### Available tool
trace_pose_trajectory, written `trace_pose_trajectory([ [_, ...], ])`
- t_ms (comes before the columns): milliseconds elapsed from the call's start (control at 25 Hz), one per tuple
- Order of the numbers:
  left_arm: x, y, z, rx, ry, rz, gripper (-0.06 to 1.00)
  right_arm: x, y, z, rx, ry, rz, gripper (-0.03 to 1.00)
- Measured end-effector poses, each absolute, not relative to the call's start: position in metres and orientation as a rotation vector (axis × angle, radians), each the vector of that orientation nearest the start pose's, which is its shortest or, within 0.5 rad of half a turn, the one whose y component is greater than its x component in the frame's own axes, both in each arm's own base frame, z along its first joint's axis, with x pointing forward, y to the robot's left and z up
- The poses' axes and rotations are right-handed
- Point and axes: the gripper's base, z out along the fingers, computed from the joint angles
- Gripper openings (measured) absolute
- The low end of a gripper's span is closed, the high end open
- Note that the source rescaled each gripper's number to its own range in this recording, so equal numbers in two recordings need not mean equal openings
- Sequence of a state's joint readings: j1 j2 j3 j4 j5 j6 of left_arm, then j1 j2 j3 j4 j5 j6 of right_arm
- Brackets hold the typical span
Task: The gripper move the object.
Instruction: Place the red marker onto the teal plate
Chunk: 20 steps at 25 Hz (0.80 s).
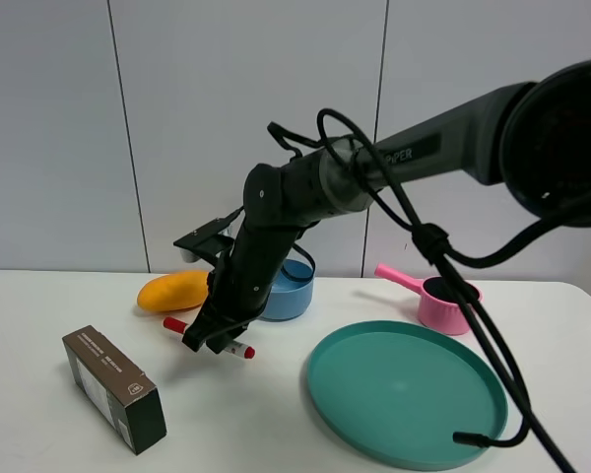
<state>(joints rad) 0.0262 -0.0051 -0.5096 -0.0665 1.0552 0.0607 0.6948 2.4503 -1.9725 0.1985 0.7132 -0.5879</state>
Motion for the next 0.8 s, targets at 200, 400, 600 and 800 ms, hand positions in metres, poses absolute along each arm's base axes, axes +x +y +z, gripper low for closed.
trace_pose_trajectory([
  [200, -0.007, -0.005, 0.28, 0.038, 2.022, -0.024, 1.0, 0.385, 0.34, 0.157, -1.486, 2.253, 0.3, 0.0],
  [400, -0.007, -0.005, 0.28, 0.038, 2.022, -0.024, 1.0, 0.373, 0.333, 0.19, -1.502, 2.3, 0.335, 0.0],
  [600, -0.007, -0.005, 0.28, 0.038, 2.022, -0.024, 1.0, 0.361, 0.325, 0.224, -1.433, 2.381, 0.368, 0.0],
  [800, -0.007, -0.005, 0.28, 0.038, 2.022, -0.024, 1.0, 0.349, 0.313, 0.263, -1.407, 2.39, 0.354, 0.0],
])
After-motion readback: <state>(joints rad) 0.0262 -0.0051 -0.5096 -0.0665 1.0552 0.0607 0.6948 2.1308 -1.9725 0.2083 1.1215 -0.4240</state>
